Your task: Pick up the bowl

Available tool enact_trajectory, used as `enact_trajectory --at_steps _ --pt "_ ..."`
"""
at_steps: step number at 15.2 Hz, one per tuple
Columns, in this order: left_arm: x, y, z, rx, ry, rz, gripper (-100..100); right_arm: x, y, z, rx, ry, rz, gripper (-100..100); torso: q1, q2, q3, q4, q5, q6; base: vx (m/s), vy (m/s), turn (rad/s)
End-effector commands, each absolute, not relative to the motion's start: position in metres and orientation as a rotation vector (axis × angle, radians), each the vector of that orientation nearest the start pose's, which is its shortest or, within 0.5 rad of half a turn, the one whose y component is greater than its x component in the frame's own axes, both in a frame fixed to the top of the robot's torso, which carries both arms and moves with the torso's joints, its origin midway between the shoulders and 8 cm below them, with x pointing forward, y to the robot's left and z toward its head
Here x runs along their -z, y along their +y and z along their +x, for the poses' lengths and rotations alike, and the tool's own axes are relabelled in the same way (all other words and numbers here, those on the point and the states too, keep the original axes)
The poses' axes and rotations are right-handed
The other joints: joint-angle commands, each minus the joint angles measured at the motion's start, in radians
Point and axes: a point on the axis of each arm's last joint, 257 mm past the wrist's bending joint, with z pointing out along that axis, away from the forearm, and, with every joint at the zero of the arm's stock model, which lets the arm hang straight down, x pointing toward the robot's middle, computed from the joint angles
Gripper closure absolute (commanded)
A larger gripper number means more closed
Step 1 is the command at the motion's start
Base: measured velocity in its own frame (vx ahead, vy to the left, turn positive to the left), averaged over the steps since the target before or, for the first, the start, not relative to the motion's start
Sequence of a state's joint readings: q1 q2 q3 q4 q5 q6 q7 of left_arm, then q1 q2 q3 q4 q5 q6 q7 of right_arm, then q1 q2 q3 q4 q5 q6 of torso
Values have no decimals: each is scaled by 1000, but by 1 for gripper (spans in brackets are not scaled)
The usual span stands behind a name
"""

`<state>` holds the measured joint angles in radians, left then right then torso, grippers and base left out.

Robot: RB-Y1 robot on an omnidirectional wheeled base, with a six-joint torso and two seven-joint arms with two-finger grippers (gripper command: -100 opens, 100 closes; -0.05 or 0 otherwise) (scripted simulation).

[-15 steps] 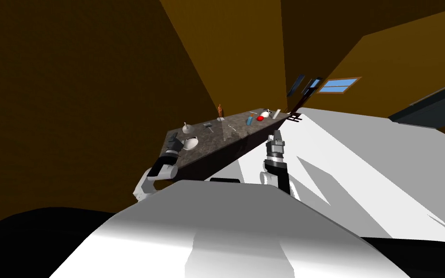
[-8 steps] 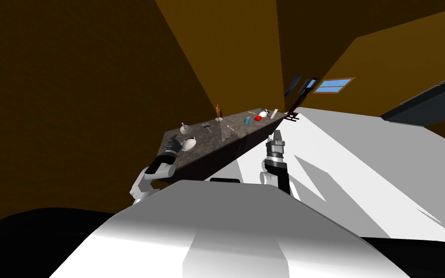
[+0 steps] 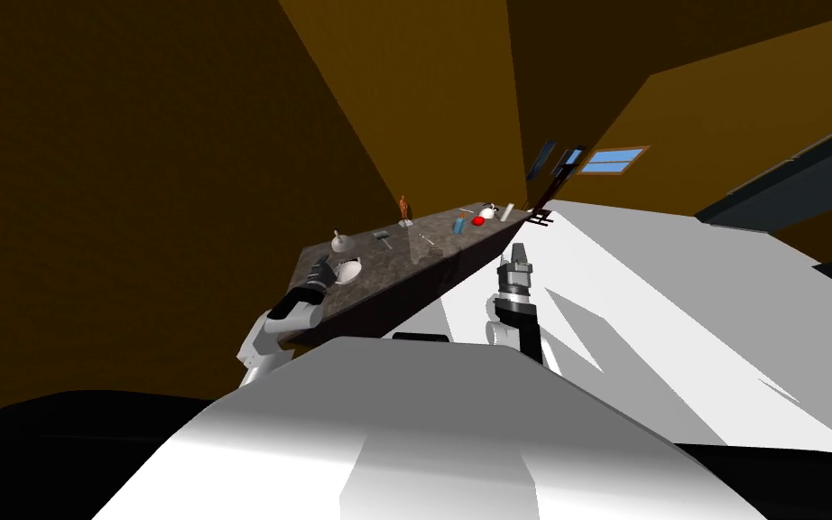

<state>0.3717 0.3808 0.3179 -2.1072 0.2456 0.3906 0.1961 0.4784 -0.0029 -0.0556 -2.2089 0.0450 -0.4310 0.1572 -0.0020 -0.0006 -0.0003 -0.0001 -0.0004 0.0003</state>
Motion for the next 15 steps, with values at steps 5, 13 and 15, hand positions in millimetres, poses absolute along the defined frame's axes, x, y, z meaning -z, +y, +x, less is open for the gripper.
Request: enact_trajectory --at_steps 5,13,15 --pt "178 484 414 838 1129 -1507 -100 14 -298 367 -1052 758 653 0 -1 0 0 0 0 0 11 -33 -47" --pt "201 511 403 746 1141 -1634 -100 14 -298 367 -1052 758 653 0 0 0 0 0 0 0 14 -24 -36" --pt "209 523 398 712 1137 -1686 -100 14 -298 367 -1052 758 653 0 1 0 0 0 0 0 17 -25 -61"
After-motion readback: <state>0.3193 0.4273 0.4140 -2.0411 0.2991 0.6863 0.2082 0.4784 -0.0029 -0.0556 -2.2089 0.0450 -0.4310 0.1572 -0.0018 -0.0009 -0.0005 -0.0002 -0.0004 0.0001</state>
